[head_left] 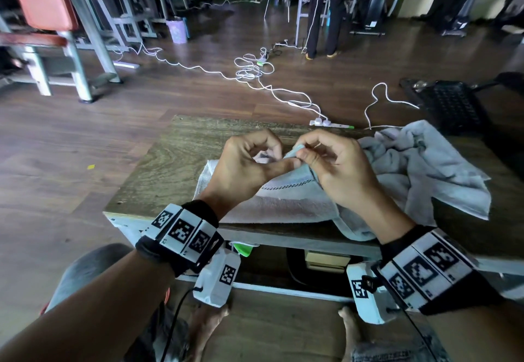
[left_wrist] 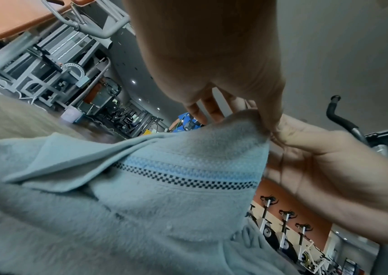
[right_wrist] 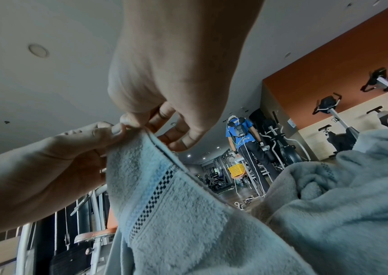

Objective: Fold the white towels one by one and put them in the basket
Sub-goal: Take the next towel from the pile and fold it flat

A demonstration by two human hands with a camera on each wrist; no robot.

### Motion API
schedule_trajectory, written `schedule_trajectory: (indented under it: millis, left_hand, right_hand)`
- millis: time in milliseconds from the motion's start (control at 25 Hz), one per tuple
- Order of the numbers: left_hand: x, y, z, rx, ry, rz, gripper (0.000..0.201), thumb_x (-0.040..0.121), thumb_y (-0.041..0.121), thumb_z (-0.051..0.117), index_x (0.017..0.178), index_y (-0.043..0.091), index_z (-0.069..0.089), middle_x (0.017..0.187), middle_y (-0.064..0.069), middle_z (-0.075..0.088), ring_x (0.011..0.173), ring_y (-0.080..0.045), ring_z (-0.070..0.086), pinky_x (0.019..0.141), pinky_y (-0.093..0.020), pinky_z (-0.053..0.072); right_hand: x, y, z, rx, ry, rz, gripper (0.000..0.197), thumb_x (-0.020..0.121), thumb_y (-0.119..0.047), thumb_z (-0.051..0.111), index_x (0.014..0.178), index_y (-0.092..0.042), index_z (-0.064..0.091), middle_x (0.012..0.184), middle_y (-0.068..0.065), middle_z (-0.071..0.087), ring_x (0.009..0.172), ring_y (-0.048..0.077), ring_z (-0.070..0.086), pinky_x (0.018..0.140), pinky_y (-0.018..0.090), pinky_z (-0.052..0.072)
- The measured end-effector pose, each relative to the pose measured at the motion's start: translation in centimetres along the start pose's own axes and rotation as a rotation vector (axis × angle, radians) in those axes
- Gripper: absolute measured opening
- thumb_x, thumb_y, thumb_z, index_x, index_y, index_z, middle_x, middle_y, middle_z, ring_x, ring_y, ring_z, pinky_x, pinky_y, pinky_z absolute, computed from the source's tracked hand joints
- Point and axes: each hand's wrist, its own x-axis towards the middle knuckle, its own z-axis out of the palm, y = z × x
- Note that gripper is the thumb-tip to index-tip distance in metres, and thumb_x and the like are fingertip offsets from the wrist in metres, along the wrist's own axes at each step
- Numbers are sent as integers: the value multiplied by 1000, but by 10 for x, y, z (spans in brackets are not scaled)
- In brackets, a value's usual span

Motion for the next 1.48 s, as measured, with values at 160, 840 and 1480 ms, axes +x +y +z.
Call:
schedule_trajectory:
  millis: [160,840,1480]
  left_hand:
    - [4,11,-3,20,-37,-24,32,75,14,85,75,0,57,73,-24,58,59,-13,48,55,-24,42]
    - [26,5,-122,817,-229,-357,26,76,33,81,96,17,78,93,2,75,82,-14,66,72,-22,48]
    - [9,49,-202,873,-69,-124,7,90,7,67,88,1,68,74,-13,66,66,-27,57,62,-31,44]
  right_hand:
    - [4,-13,-7,19,41,-9,13,92,-3,66,88,-15,69,78,-12,68,69,-1,59,68,13,43]
    - [45,-41,-40,-38,352,143,11,94,-13,65,88,-20,71,80,-7,65,74,4,56,70,14,43]
    - [74,-56,-51,-63,416,332,10,95,-18,64,87,-20,69,75,-7,63,64,7,53,61,23,46]
